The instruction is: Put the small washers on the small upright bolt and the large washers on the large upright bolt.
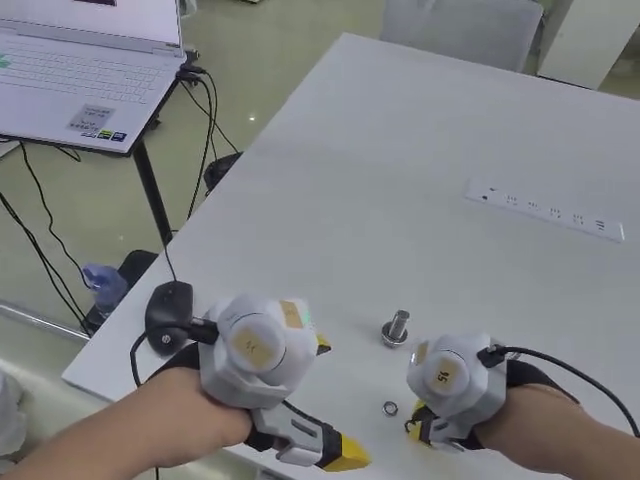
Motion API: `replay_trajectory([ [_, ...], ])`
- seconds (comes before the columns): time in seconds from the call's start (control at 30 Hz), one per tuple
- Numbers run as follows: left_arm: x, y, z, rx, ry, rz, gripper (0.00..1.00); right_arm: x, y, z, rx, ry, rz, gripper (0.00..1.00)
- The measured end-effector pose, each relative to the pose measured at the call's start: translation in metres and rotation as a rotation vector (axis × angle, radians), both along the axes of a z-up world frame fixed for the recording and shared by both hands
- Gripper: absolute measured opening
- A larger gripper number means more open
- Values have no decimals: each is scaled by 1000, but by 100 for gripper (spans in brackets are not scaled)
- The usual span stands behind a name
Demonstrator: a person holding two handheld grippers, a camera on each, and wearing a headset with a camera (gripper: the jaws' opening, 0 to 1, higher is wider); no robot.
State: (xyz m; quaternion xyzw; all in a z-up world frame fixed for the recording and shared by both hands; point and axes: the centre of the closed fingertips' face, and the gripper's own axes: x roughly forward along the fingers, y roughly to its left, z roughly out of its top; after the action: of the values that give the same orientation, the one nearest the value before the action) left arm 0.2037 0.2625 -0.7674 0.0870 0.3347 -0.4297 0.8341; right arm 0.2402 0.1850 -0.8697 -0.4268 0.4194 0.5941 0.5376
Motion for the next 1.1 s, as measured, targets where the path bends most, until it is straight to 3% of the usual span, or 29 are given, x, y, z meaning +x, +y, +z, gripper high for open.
replay_trajectory([
  [0.33, 7, -4, 5, -13, -21, 2, 76, 28, -48, 23, -25, -41, -83, 12],
  [0.67, 9, -12, 6, -27, -33, -4, 80, 72, -110, 42, -42, -84, -216, 12],
  [0.87, 12, -11, 5, -19, -29, 6, 84, 95, -120, 54, -38, -109, -242, 12],
  [1.1, 14, -8, 2, 0, -26, 5, 84, 117, -107, 66, -13, -121, -250, 12],
])
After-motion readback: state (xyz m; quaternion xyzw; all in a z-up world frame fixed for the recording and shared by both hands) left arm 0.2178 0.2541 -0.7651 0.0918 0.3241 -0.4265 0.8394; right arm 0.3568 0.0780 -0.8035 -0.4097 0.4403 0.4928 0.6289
